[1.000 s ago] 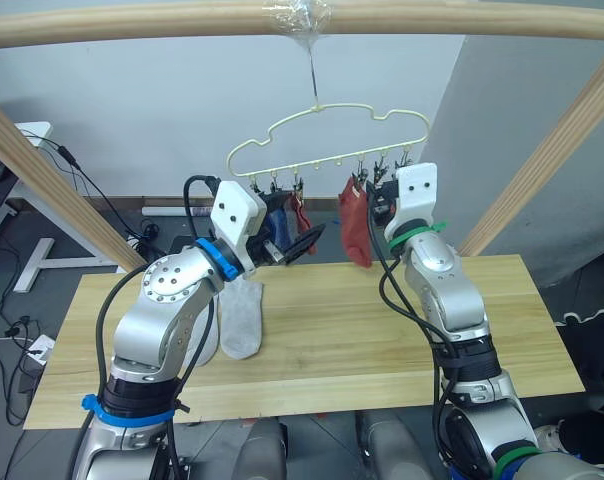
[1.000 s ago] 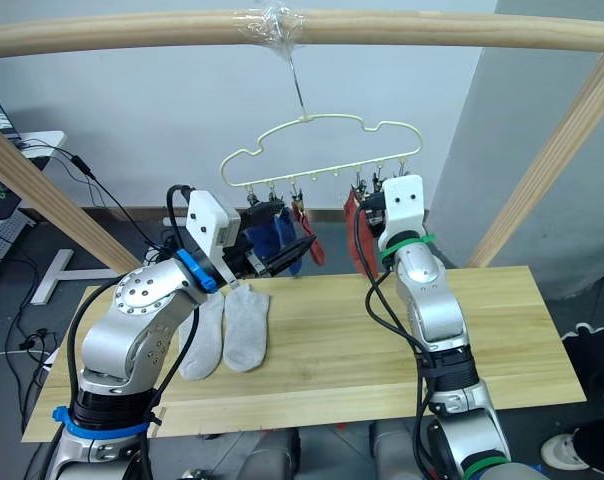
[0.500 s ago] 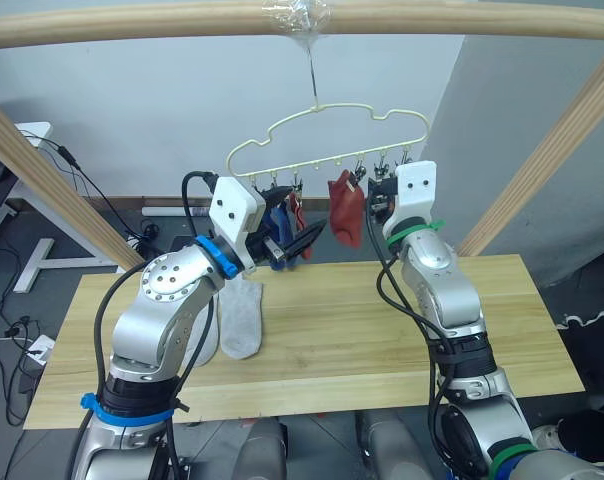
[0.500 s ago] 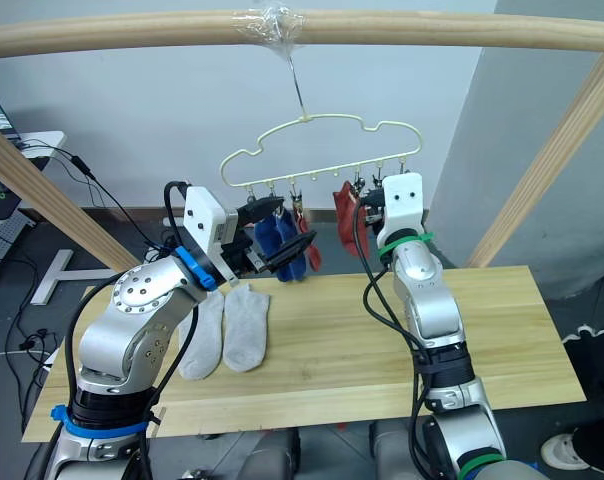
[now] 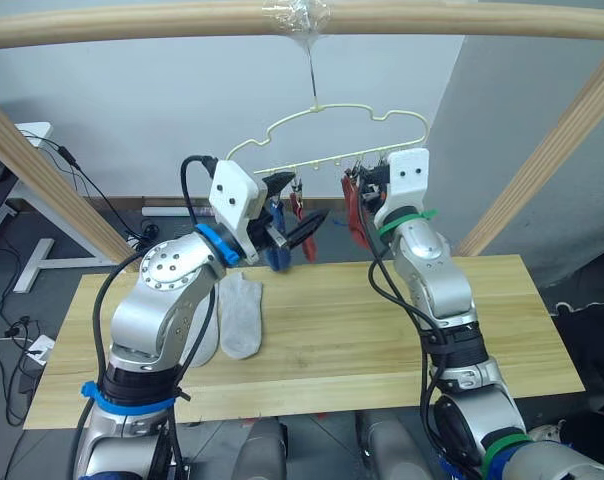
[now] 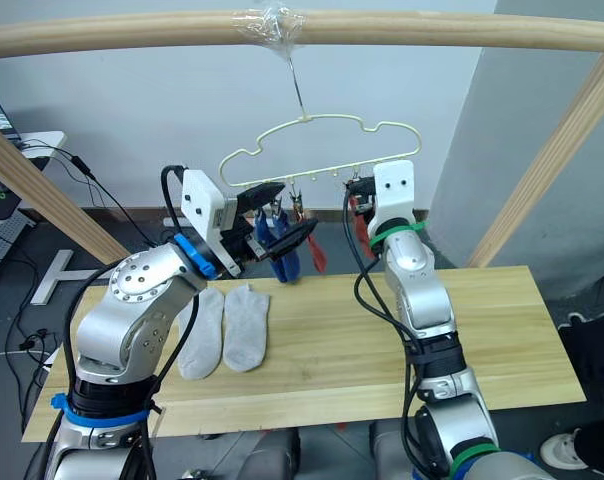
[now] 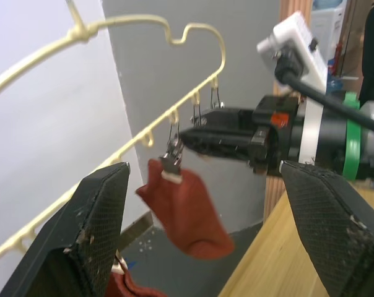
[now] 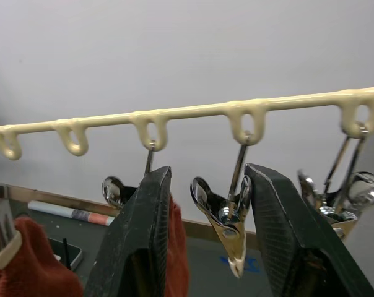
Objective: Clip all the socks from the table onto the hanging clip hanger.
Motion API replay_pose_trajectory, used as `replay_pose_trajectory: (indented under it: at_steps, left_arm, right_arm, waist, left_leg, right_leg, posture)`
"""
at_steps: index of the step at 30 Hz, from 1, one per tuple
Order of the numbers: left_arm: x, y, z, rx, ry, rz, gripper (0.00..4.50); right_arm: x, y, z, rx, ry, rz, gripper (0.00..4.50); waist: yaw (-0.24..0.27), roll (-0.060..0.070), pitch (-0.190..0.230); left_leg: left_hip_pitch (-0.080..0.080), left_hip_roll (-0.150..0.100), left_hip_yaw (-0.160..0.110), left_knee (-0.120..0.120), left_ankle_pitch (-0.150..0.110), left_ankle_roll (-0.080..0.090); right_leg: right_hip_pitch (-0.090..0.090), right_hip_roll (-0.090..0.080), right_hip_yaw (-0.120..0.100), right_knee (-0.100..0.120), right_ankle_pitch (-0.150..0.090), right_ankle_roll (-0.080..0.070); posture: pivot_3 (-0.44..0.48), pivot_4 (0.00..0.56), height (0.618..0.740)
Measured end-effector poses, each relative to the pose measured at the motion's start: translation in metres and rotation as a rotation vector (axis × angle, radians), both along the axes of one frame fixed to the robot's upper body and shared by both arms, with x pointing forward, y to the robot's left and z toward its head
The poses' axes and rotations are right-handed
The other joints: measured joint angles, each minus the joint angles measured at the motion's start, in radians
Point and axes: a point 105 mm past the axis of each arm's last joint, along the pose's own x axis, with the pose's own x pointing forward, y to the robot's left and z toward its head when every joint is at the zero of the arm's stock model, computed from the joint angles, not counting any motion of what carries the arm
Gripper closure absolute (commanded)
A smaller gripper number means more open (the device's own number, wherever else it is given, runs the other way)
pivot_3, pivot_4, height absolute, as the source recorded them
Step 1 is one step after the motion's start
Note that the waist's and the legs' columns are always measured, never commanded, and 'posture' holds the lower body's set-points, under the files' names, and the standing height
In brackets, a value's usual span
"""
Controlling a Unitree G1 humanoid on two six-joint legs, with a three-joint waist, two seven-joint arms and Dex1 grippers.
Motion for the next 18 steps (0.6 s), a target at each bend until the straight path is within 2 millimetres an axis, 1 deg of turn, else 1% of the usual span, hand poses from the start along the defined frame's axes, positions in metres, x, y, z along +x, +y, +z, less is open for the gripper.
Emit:
replay_pose_trajectory:
  at_steps: [5,8,11,18]
  left_arm:
    - [0.0,0.0,0.003,-0.008,-0.001,0.001,0.46]
    - [0.001,0.0,0.015,-0.024,-0.033,-0.002,0.46]
    - [0.001,0.002,0.023,-0.038,-0.055,0.005,0.46]
    - [0.001,0.0,0.026,-0.08,-0.052,0.002,0.46]
  right_arm:
    - [0.005,0.003,-0.001,0.015,0.017,0.006,2.56]
    - [0.007,0.006,0.004,0.033,0.009,0.012,2.56]
    - [0.008,0.007,0.002,0.035,0.014,0.014,2.56]
    - [0.01,0.007,-0.003,0.035,0.03,0.012,2.56]
  waist:
    - [0.0,0.0,0.0]
    - [0.001,0.0,0.0]
    - [0.001,0.0,0.0]
    - [0.002,0.0,0.0]
  left_leg:
    - [0.0,0.0,0.0,0.0,0.0,0.0]
    - [0.0,0.0,0.0,0.0,0.0,0.0]
    - [0.0,0.0,0.0,0.0,0.0,0.0]
    - [0.0,0.0,0.0,0.0,0.0,0.0]
  right_leg:
    - [0.0,0.0,0.0,0.001,0.0,0.0]
    - [0.0,0.0,0.0,0.0,0.0,0.0]
    - [0.0,0.0,0.0,0.0,0.0,0.0]
    - [0.0,0.0,0.0,0.0,0.0,0.0]
  posture:
    - [0.072,0.244,0.74]
    - [0.081,0.242,0.74]
    - [0.081,0.242,0.74]
    - [0.081,0.242,0.74]
